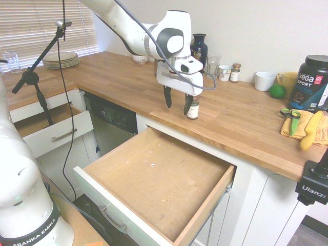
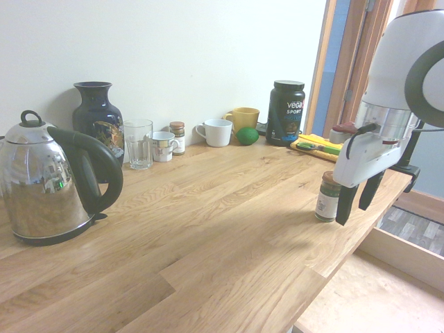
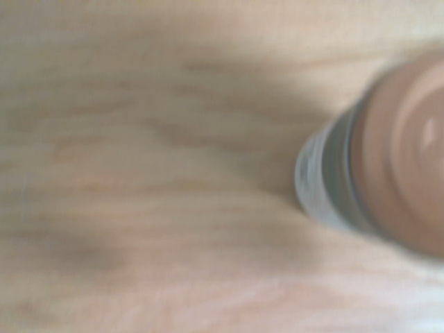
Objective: Put seasoning jar in the drawer
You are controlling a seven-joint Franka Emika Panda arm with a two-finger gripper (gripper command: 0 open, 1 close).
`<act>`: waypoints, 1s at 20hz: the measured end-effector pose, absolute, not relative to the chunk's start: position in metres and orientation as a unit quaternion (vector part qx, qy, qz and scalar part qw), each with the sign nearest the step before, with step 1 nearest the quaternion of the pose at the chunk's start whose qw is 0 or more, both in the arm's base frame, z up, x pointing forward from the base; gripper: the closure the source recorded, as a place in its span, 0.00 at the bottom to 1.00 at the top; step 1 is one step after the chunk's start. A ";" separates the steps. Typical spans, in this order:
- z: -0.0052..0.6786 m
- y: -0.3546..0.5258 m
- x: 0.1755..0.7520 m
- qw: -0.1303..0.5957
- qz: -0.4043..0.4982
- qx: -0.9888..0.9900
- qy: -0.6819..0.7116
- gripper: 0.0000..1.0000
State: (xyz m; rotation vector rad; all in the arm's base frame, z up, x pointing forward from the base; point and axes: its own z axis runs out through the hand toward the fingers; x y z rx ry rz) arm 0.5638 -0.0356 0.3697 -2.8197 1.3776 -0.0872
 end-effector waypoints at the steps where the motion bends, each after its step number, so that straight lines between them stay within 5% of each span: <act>1: 0.367 -0.036 0.567 0.000 -0.026 -0.898 0.439 0.00; 18: 0.339 -0.052 0.606 -0.008 -0.017 -0.889 0.457 0.00; 19: 0.338 -0.053 0.606 -0.009 -0.016 -0.889 0.458 1.00; 20: 0.338 -0.053 0.606 -0.008 -0.016 -0.889 0.458 1.00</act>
